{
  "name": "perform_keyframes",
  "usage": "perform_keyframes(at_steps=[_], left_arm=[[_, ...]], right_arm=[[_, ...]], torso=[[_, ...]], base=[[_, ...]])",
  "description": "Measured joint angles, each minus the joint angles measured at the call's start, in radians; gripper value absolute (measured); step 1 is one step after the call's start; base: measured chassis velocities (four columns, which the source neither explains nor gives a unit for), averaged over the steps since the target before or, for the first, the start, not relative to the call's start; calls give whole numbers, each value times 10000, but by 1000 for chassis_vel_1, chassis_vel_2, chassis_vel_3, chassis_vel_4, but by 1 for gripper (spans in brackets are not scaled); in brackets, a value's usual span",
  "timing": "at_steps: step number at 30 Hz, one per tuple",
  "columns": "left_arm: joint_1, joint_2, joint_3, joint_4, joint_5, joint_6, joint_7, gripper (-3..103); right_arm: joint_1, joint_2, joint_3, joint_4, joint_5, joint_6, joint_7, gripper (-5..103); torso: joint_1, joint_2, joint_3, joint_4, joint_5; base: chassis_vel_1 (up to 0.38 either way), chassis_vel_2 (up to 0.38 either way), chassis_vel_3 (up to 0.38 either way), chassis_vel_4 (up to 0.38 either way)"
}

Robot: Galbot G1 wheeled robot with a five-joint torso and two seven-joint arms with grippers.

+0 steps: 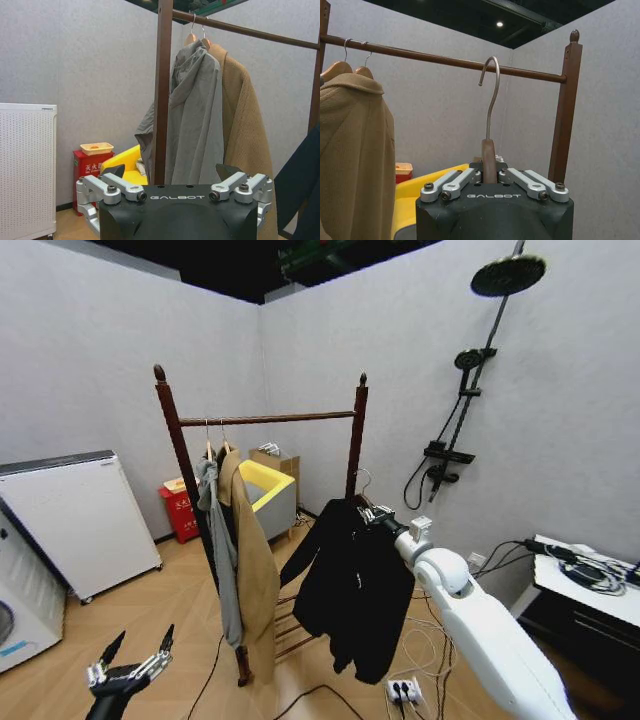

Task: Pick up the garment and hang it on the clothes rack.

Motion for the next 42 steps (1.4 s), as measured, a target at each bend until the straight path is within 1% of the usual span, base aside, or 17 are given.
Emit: perform_keyframes(at_steps=[12, 32, 35, 42], left_arm=[[0, 0, 0, 0, 0, 0, 0, 100], [0, 0, 0, 0, 0, 0, 0, 100], [0, 0, 0, 0, 0, 0, 0, 100], [0, 0, 0, 0, 0, 0, 0, 100]], right_arm=[[-200, -115, 114, 232, 100, 23, -53, 10], [-561, -242, 435, 471, 147, 50, -150, 10], [-732, -264, 534, 535, 153, 63, -162, 10], [-1031, -276, 738, 679, 157, 73, -232, 10]], torso=[[0, 0, 0, 0, 0], [1, 0, 0, 0, -2], [1, -1, 0, 2, 0], [1, -2, 0, 0, 0]], base=[[-10, 15, 10, -10], [-68, 73, 73, -64], [-74, 86, 93, -75], [-81, 88, 90, -86]])
